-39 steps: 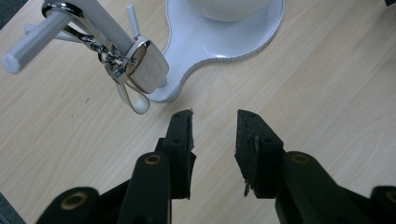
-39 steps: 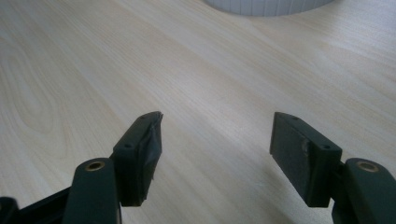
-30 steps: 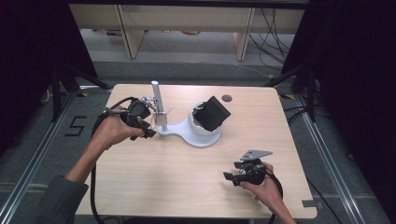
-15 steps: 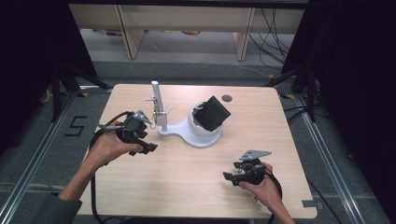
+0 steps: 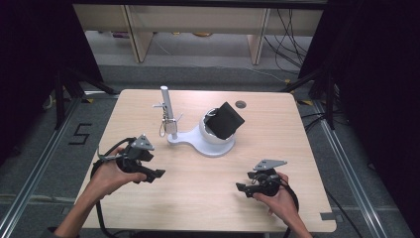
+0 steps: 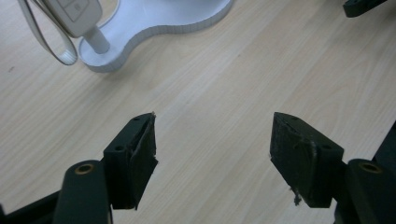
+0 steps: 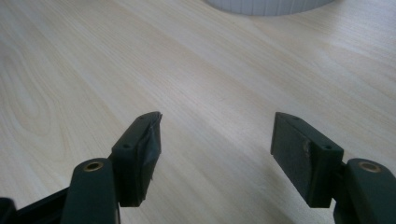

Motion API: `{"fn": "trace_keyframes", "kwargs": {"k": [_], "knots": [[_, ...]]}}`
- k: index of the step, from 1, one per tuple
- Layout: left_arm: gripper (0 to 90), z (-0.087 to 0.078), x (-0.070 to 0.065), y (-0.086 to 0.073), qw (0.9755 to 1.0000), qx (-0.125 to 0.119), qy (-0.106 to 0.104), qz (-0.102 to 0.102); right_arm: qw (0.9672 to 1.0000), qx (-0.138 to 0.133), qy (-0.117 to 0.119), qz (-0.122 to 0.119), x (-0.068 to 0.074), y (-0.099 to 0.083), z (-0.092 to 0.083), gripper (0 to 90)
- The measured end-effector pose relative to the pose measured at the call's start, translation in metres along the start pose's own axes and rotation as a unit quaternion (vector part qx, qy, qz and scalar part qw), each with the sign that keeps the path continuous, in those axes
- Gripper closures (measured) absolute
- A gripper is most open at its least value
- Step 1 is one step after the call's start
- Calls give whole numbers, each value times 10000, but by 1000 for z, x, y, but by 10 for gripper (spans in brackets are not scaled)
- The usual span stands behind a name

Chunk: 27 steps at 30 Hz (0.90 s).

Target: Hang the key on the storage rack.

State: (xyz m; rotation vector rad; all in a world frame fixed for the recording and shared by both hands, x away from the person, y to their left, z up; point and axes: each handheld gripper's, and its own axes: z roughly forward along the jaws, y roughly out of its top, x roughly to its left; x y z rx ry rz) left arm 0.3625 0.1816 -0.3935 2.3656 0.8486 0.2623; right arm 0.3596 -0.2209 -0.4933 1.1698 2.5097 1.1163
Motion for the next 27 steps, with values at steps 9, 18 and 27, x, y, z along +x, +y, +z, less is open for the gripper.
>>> {"fn": "trace_keyframes", "kwargs": {"k": [9,18,27], "knots": [[289,9,-16,-20,9996,-230,-130,-42,10000,-23,36,9,3,1,1,297],[267,24,-36,-39,9991,-343,-262,54,9999,-78,37,141,3,1,3,215],[253,35,-46,-54,9984,-493,-276,56,9998,-40,3,217,7,1,3,182]]}}
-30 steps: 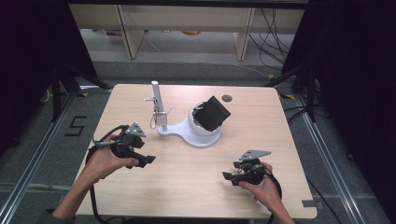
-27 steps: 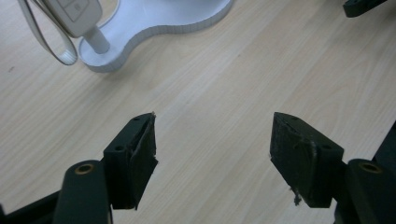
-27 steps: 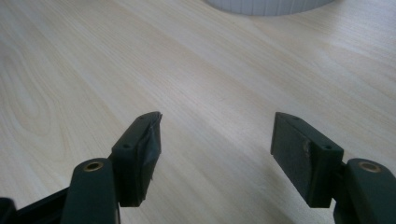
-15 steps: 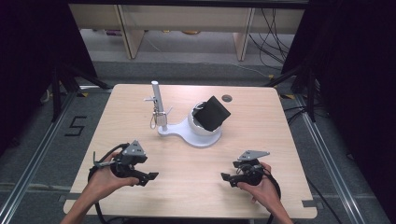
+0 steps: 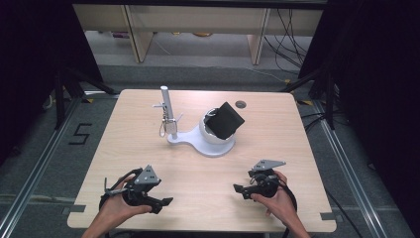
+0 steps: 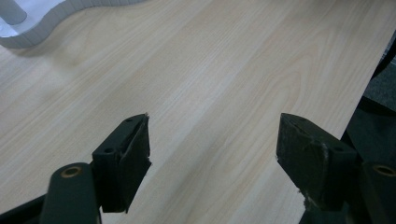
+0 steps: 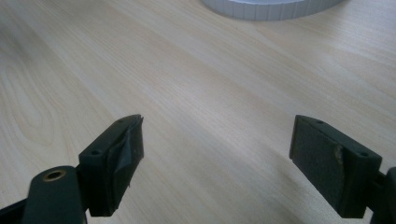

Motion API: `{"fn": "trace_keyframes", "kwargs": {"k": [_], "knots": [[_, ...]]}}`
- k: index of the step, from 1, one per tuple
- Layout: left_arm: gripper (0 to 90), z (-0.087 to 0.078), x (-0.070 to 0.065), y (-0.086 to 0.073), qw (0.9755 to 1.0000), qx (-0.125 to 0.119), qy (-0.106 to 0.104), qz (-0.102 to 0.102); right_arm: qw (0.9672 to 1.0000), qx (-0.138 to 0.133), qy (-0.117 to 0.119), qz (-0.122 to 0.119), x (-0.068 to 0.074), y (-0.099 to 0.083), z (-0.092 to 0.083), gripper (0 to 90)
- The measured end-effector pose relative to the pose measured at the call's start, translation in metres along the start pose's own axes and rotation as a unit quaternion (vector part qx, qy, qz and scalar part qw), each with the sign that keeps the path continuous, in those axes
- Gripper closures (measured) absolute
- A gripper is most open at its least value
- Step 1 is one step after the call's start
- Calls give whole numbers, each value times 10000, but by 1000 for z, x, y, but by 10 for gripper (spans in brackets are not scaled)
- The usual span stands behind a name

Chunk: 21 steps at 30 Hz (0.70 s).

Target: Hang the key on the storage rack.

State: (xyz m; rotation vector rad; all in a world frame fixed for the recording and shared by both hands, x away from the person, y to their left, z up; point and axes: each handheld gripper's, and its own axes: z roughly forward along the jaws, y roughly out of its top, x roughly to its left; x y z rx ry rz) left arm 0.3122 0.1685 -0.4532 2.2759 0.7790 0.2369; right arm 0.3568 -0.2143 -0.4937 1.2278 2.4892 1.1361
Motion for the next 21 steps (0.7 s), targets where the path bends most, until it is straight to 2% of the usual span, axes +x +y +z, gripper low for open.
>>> {"fn": "trace_keyframes", "kwargs": {"k": [1,2,4,5,8,10,11,13,14,16,17,20,21], "knots": [[248,1,0,-2,10000,-14,0,9,9999,-53,-10,-127,-1,0,0,178],[248,2,-1,-4,10000,-40,-7,-62,9998,-152,5,-98,-1,0,3,178],[245,6,0,-11,9999,-10,-18,-98,9999,-12,30,-129,0,0,1,178],[245,6,0,-13,10000,1,-3,-55,9999,-39,22,-160,0,0,1,178],[244,10,-2,-22,9999,16,-64,-149,9999,-23,19,-167,1,1,1,178],[241,13,-2,-27,9999,61,-89,-103,9999,-19,21,-169,1,1,1,179],[240,13,-4,-30,9998,80,-79,-171,9998,-19,12,-172,1,1,1,179],[241,14,-3,-34,9999,121,-12,-82,9998,-28,32,-199,1,1,2,180],[241,15,-5,-36,9999,87,-28,-144,9997,-51,18,-239,1,1,2,180],[240,15,-7,-39,9999,77,80,-126,9997,-54,16,-237,2,1,2,183],[241,15,-9,-41,9998,12,44,-209,9997,-45,29,-243,2,1,2,183],[241,14,-14,-43,9998,-34,151,-140,9999,38,62,-115,5,1,2,183],[240,14,-15,-43,9998,-26,177,-92,9997,-2,52,-231,3,1,2,183]]}}
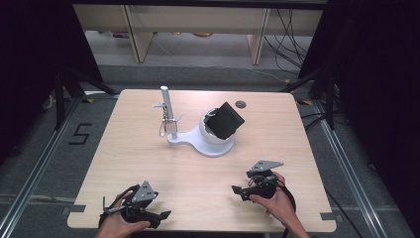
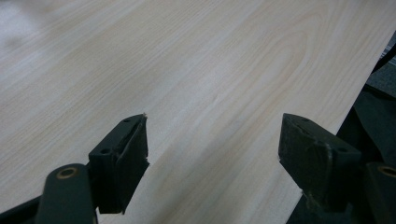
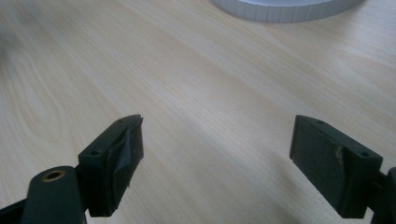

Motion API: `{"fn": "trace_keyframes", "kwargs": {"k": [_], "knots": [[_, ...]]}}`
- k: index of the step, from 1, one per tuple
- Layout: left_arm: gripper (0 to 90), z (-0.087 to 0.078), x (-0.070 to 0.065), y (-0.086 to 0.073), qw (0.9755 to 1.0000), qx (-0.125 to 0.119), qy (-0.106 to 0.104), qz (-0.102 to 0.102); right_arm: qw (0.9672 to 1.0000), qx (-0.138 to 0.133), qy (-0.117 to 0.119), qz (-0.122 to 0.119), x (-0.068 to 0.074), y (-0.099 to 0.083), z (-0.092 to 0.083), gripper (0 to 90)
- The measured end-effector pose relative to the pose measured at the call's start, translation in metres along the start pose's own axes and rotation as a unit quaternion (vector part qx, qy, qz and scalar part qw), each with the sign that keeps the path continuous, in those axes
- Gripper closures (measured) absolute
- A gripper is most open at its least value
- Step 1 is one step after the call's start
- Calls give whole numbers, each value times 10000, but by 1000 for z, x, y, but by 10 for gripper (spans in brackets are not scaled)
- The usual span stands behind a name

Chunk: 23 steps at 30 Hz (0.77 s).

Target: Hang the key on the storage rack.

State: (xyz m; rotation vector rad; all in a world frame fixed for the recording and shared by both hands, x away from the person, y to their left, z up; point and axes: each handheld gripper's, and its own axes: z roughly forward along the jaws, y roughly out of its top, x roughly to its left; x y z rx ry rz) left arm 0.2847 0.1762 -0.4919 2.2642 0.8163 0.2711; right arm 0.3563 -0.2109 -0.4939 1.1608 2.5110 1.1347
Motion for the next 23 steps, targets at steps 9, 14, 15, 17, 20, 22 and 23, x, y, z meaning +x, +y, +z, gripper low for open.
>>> {"fn": "trace_keyframes", "kwargs": {"k": [9,14,15,17,20,22,23], "knots": [[235,3,-6,-5,10000,62,-44,62,10000,-1,32,-16,3,0,2,184],[234,5,-6,-6,9999,74,-35,58,10000,26,48,-47,4,1,2,184],[234,4,-6,-6,10000,70,-27,63,10000,26,49,-48,4,1,2,184],[234,4,-5,-6,9999,69,-23,100,10000,29,52,-56,4,1,2,184],[234,4,-5,-6,10000,46,-23,56,9999,6,27,-103,4,0,4,183],[234,4,-5,-6,9999,64,-24,80,10000,34,48,-64,4,1,3,183],[234,5,-5,-6,9999,66,-23,72,9999,8,26,-107,4,0,4,182]]}}
